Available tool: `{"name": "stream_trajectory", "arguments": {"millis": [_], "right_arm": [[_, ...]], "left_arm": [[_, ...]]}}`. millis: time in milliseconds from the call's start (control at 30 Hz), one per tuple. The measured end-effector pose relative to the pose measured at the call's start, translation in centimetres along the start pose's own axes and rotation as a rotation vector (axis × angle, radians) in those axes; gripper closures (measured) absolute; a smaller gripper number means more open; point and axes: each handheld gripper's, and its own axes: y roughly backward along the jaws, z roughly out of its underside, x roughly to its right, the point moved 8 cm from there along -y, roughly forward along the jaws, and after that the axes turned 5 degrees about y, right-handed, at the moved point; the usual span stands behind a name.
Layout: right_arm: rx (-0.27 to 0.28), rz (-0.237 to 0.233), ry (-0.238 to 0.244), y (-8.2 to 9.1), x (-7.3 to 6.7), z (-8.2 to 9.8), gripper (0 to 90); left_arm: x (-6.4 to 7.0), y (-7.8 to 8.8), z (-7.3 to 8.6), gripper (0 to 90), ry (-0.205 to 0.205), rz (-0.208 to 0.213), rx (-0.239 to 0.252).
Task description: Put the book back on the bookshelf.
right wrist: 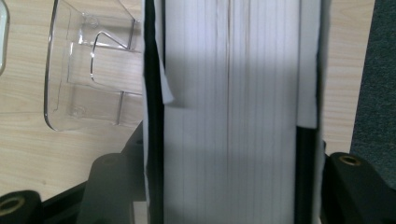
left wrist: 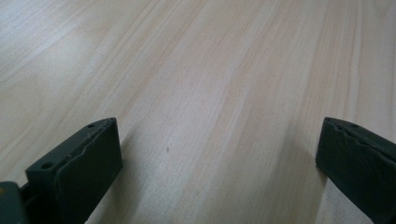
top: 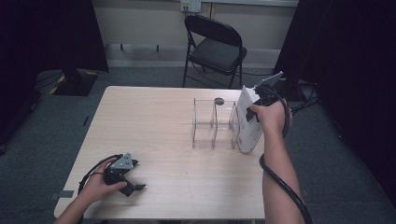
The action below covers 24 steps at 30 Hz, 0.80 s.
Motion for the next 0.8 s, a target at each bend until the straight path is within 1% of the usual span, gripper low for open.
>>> {"name": "stream_trajectory", "arguments": {"millis": [67,100,233,333,600,633,700,733,800], "right_arm": [[-0.006,-0.003,0.004,-0.1,0.1,0.3,40.7],[-0.005,-0.002,-0.001,-0.1,0.1,0.3,39.9],[0.005,-0.002,0.001,0.1,0.2,0.5,38.9],[0.021,-0.003,-0.010,0.4,0.3,0.6,39.0],[0.014,-0.013,0.003,0.5,0.1,1.2,38.2],[0.010,-0.014,0.005,0.4,0.0,1.3,38.0],[0.013,-0.015,0.014,0.4,-0.1,1.3,37.7],[0.012,-0.016,0.017,0.4,-0.1,1.4,37.7],[0.016,-0.022,0.013,0.3,-0.2,1.5,37.6]], "left_arm": [[0.0,0.0,0.0,0.0,0.000,0.000,0.000],[0.0,0.0,0.0,0.0,0.001,0.000,0.000],[0.0,0.0,0.0,0.0,0.000,0.000,0.000],[0.0,0.0,0.0,0.0,0.000,0.000,0.000],[0.0,0.0,0.0,0.0,0.000,-0.005,-0.001],[0.0,0.0,0.0,0.0,0.000,0.000,0.000],[0.0,0.0,0.0,0.0,0.000,-0.005,-0.001],[0.0,0.0,0.0,0.0,0.000,0.000,0.000],[0.0,0.0,0.0,0.0,0.000,0.000,0.000]]}}
